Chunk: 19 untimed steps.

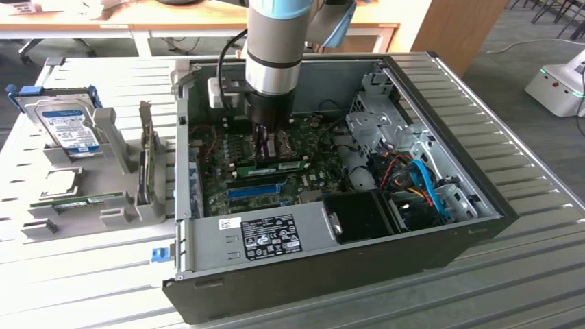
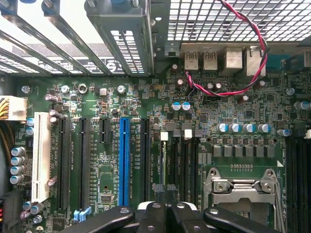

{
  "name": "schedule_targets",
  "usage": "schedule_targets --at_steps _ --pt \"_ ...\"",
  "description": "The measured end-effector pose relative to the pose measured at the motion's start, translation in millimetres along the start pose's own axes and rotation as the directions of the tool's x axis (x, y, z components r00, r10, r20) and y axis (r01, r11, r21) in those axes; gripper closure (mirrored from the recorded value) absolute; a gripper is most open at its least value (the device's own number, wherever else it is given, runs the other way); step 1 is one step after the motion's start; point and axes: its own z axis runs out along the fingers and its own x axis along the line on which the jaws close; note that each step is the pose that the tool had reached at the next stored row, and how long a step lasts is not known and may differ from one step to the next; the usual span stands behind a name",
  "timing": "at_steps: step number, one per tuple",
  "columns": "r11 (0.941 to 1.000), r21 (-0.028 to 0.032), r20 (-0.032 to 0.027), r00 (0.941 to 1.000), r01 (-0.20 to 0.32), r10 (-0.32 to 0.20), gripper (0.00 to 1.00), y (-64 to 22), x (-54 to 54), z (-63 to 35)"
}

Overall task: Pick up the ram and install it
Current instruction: 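Press down the ram until it locks into place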

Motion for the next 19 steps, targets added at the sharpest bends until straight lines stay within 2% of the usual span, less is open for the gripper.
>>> schedule_targets --at_steps 14,16,19 --pt "1.0000 0.0000 0.0004 1.0000 0.000 0.000 0.90 0.0 0.0 0.5" --pt "1.0000 0.0012 0.0021 1.0000 0.000 0.000 0.90 -0.1 -0.3 -0.7" --pt "1.0000 0.0001 0.0004 1.0000 0.000 0.000 0.90 0.2 0.1 -5.0"
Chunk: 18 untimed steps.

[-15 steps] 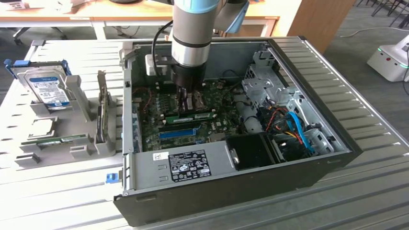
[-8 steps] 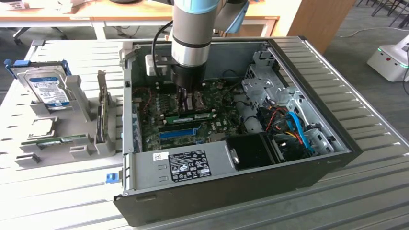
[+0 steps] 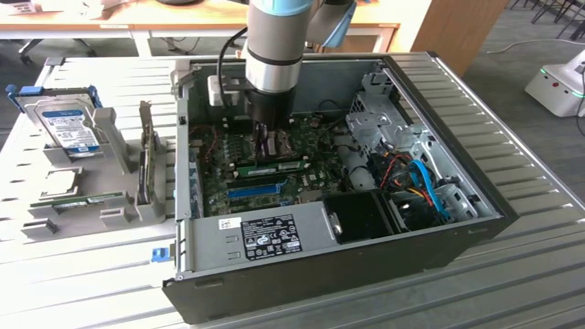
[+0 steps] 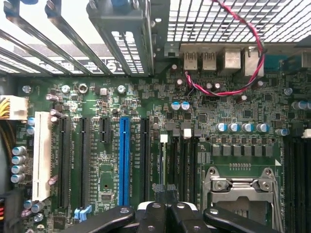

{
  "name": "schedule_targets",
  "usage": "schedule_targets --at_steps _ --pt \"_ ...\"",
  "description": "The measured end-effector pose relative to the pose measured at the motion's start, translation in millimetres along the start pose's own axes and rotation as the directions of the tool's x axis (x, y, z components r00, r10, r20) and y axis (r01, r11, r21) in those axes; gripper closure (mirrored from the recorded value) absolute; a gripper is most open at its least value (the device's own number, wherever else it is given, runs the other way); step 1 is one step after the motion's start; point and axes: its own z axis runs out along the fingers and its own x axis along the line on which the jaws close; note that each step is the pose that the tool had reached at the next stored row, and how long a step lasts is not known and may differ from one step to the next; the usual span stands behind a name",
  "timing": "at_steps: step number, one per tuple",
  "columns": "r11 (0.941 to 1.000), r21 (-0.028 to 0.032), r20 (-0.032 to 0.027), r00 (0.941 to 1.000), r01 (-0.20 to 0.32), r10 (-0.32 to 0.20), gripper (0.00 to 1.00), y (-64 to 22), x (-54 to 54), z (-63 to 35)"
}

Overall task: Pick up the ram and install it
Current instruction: 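Press down the ram until it locks into place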

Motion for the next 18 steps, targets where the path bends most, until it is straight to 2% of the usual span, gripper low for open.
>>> schedule_targets --at_steps 9,18 --pt "1.0000 0.0000 -0.0020 1.0000 0.000 0.000 0.90 0.9 0.5 -16.6" --pt "1.0000 0.0001 -0.0096 1.0000 -0.001 0.001 0.90 2.1 1.1 -38.1"
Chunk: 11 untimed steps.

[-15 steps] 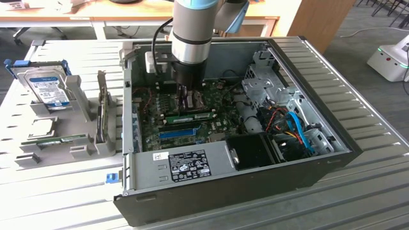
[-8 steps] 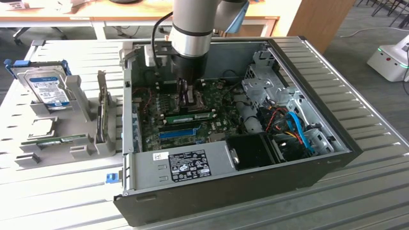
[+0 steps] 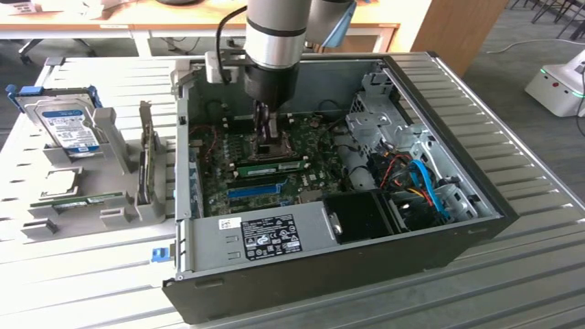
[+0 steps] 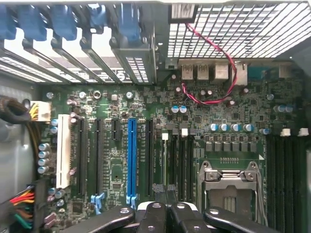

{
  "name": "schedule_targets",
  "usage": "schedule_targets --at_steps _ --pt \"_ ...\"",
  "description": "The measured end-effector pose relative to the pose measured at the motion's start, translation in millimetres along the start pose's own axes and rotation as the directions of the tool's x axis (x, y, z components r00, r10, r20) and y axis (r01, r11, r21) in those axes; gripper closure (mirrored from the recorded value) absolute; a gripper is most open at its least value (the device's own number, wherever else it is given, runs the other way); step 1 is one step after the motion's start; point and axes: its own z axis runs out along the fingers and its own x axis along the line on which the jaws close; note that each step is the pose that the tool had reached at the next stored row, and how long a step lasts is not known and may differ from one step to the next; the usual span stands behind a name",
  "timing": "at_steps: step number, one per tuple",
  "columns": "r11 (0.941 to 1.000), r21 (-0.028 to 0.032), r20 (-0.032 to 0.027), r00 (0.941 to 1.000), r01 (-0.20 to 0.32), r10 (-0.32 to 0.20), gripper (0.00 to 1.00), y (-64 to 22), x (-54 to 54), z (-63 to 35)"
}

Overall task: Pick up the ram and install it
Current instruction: 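Press down the ram until it locks into place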

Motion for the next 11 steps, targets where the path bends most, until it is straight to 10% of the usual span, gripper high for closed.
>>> schedule_targets --at_steps 11 --pt "1.0000 0.0002 -0.0122 0.9999 -0.001 0.001 0.90 1.2 0.6 -22.3"
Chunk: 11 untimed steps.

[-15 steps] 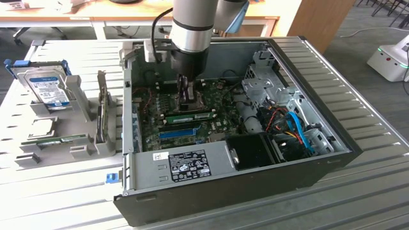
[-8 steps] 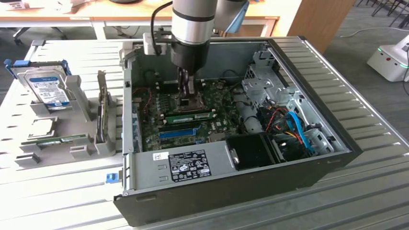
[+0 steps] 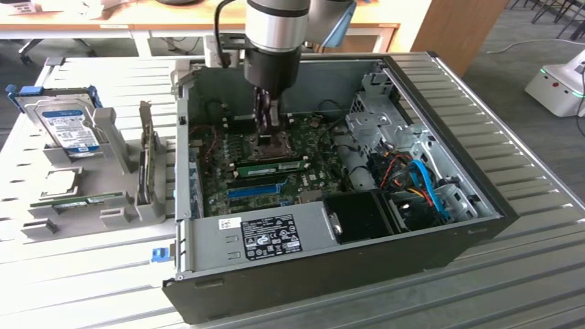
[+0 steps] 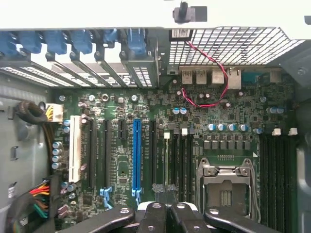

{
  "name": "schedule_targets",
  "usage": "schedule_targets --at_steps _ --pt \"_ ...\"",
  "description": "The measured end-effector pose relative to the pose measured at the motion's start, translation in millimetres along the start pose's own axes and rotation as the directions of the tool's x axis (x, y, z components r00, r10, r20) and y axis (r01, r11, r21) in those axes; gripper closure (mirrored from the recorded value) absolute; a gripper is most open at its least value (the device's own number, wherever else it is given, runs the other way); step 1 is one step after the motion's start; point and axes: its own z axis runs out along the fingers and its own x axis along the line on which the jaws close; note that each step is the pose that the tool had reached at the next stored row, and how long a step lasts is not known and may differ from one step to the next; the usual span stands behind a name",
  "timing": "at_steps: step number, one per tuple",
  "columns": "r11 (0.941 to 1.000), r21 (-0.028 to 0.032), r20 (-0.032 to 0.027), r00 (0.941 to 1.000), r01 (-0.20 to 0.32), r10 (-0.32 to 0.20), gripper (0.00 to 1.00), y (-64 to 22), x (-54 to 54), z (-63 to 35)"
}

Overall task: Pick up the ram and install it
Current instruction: 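Press down the ram until it locks into place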

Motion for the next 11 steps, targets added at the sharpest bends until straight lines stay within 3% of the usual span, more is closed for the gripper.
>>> schedule_targets --at_steps 11 --pt "1.0000 0.0001 -0.0143 0.9999 -0.001 0.001 0.90 1.1 0.7 -19.3"
